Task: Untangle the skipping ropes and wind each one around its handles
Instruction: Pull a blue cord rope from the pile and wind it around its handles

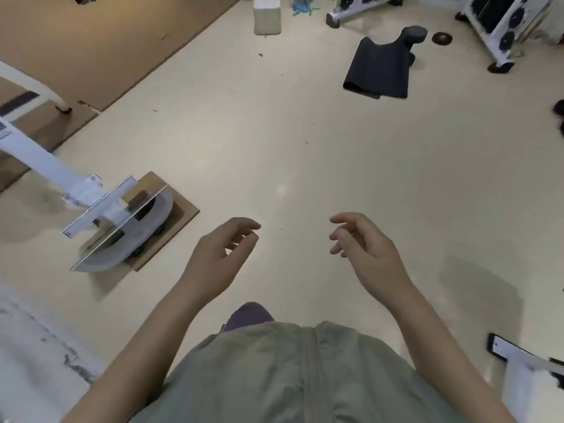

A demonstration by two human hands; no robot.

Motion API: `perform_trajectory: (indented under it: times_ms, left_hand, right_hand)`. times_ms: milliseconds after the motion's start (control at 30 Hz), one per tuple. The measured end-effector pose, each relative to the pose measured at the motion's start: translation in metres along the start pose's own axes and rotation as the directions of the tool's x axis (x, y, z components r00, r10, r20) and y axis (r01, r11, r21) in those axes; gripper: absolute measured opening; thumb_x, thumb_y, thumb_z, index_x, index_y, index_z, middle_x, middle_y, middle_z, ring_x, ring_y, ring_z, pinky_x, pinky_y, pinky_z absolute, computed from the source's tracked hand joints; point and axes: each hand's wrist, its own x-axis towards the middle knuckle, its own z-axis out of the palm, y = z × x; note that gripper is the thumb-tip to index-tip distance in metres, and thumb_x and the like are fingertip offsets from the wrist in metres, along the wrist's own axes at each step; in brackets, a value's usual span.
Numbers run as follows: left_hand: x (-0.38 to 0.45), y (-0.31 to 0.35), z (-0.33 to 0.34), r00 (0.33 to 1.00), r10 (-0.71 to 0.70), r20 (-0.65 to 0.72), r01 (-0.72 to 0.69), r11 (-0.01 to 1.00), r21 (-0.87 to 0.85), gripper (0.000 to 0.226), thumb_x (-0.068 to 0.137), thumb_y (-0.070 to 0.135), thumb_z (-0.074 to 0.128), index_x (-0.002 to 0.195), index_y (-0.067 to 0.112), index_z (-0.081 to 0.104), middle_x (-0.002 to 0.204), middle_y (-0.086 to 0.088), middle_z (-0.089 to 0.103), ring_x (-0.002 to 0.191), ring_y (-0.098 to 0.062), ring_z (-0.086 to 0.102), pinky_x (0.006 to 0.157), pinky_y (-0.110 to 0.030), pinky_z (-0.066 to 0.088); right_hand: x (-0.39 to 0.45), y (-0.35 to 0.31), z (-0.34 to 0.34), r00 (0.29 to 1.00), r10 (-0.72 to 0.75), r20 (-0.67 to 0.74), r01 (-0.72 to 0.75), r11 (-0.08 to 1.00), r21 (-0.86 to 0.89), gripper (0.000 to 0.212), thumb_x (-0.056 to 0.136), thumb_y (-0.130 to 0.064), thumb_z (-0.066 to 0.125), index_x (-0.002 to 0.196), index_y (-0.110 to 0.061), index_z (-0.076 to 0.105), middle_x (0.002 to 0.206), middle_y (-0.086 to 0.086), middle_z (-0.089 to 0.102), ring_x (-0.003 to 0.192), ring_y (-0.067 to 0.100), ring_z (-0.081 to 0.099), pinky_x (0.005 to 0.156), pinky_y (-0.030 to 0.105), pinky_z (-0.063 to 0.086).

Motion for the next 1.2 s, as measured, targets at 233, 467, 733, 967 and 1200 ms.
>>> perform_trajectory:
  times_ms: [233, 467, 733, 967, 1200]
  left_hand:
    - [0.068, -0.044, -0.015, 0.991, -0.133, -0.012, 0.133, 0.991, -0.001, 0.022, 0.096, 0.019, 0.058, 0.100, 0.040, 0.064, 0.092, 0.018, 0.068, 0.088, -0.009, 0.065, 0.072, -0.012, 0.044]
    - [0.227, -0.082, -0.073, 0.967, -0.254, -0.033, 0.252, 0.966, -0.066, 0.017, 0.096, 0.026, 0.058, 0.103, 0.039, 0.065, 0.092, 0.014, 0.070, 0.086, -0.011, 0.066, 0.073, -0.025, 0.046]
    - [0.458, -0.047, -0.143, 0.983, -0.138, 0.117, 0.135, 0.990, 0.035, 0.016, 0.097, 0.033, 0.052, 0.108, 0.042, 0.061, 0.096, 0.014, 0.068, 0.089, -0.009, 0.065, 0.076, -0.032, 0.050]
    - [0.677, -0.020, -0.171, 0.992, -0.056, 0.111, 0.060, 0.998, -0.034, 0.017, 0.098, 0.028, 0.054, 0.108, 0.037, 0.064, 0.098, 0.012, 0.068, 0.085, -0.009, 0.068, 0.070, -0.024, 0.048]
    - [0.881, 0.000, -0.223, 0.974, -0.171, 0.150, 0.179, 0.983, -0.038, 0.017, 0.098, 0.023, 0.056, 0.105, 0.035, 0.066, 0.097, 0.007, 0.069, 0.083, -0.009, 0.068, 0.062, -0.010, 0.042]
  right_hand:
    - [0.109, 0.003, 0.020, 0.989, 0.103, 0.103, -0.101, 0.995, -0.027, 0.020, 0.099, -0.016, 0.052, 0.105, -0.031, 0.064, 0.093, -0.001, 0.066, 0.081, 0.014, 0.067, 0.085, 0.040, 0.052]
    - [0.304, -0.043, 0.058, 0.976, 0.140, 0.168, -0.120, 0.985, -0.124, 0.019, 0.100, -0.017, 0.051, 0.104, -0.030, 0.065, 0.092, 0.000, 0.067, 0.080, 0.016, 0.067, 0.085, 0.040, 0.052]
    - [0.476, -0.086, 0.057, 0.971, 0.223, 0.086, -0.213, 0.971, -0.110, 0.019, 0.099, -0.020, 0.051, 0.103, -0.031, 0.065, 0.092, -0.001, 0.068, 0.080, 0.016, 0.067, 0.081, 0.030, 0.051]
    - [0.639, -0.070, 0.052, 0.946, 0.323, 0.017, -0.322, 0.946, -0.041, 0.020, 0.099, -0.017, 0.050, 0.100, -0.028, 0.067, 0.087, -0.002, 0.068, 0.079, 0.018, 0.066, 0.081, 0.035, 0.052]
    - [0.878, -0.106, 0.055, 0.934, 0.346, 0.093, -0.347, 0.938, 0.001, 0.022, 0.099, -0.015, 0.050, 0.100, -0.028, 0.067, 0.091, -0.001, 0.069, 0.079, 0.014, 0.066, 0.081, 0.031, 0.051]
